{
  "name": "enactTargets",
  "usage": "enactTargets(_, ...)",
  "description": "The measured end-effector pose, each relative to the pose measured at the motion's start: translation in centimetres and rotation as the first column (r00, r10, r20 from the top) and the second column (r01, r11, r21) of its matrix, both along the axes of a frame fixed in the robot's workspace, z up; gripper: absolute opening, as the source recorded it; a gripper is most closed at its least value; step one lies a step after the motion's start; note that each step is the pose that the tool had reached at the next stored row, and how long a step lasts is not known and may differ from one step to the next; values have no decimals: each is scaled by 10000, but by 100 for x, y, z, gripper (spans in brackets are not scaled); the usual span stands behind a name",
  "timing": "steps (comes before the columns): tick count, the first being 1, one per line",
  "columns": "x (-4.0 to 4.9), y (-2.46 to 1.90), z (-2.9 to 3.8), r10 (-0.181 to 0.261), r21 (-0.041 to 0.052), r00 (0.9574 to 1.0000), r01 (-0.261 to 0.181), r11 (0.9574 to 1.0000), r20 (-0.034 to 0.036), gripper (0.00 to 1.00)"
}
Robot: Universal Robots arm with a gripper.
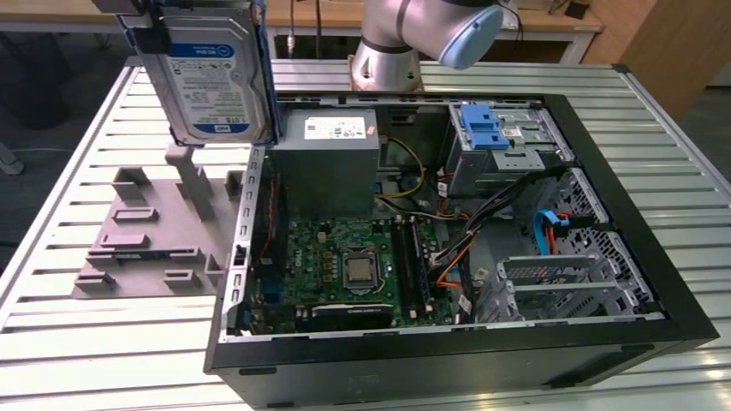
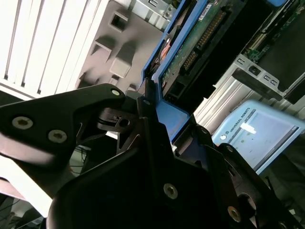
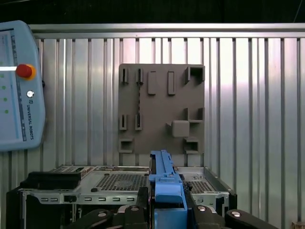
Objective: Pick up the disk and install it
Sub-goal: 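Pick up the disk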
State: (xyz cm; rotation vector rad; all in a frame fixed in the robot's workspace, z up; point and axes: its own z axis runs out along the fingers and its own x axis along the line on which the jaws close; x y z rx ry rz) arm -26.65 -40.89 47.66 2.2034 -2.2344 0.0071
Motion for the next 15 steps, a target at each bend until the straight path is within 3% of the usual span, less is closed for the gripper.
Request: enactTargets(15, 323, -132, 0, 1, 0, 10000, -1, 10000, 0, 36)
